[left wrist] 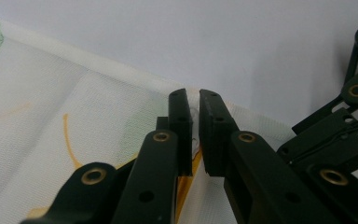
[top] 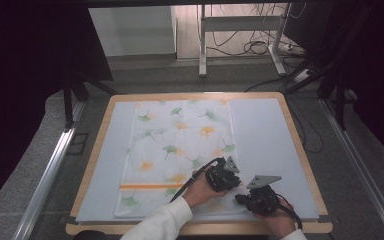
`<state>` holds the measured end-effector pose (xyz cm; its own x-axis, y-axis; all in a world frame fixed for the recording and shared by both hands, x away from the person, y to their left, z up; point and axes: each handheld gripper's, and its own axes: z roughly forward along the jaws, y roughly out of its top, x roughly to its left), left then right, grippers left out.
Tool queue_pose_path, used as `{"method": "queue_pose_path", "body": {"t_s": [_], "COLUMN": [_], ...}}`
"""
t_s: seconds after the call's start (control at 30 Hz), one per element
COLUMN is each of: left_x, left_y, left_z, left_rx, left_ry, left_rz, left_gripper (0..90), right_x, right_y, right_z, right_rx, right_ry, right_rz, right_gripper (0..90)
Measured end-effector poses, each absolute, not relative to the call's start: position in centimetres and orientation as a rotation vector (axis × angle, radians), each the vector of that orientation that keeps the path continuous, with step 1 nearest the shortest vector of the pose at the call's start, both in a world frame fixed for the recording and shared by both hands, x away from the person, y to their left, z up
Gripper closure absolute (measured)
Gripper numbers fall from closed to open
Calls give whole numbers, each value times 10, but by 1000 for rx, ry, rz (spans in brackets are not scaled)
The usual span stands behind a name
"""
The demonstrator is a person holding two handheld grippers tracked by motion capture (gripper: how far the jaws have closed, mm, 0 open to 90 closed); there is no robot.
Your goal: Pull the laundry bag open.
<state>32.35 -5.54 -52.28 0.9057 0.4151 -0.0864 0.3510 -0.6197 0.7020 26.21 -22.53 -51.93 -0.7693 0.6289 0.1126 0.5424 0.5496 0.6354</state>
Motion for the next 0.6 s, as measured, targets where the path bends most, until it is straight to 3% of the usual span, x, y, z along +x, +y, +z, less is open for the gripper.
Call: {"method": "queue_pose_path", "body": {"t_s": [0.23, 0.6], "left_x": [326, 324], "left_y": [-53, -56], "left_z": [-524, -522], "left_rx": [2262, 2307], "left_ry": [570, 541], "left_rz": [58, 111], "left_gripper": [842, 850], "right_x": [262, 263], "right_y": [-225, -225], "right_z": [-519, -518], "right_rx": [1007, 1030], "right_ry": [2651, 2626], "right_rz": [1018, 997], "right_gripper": [883, 885]}}
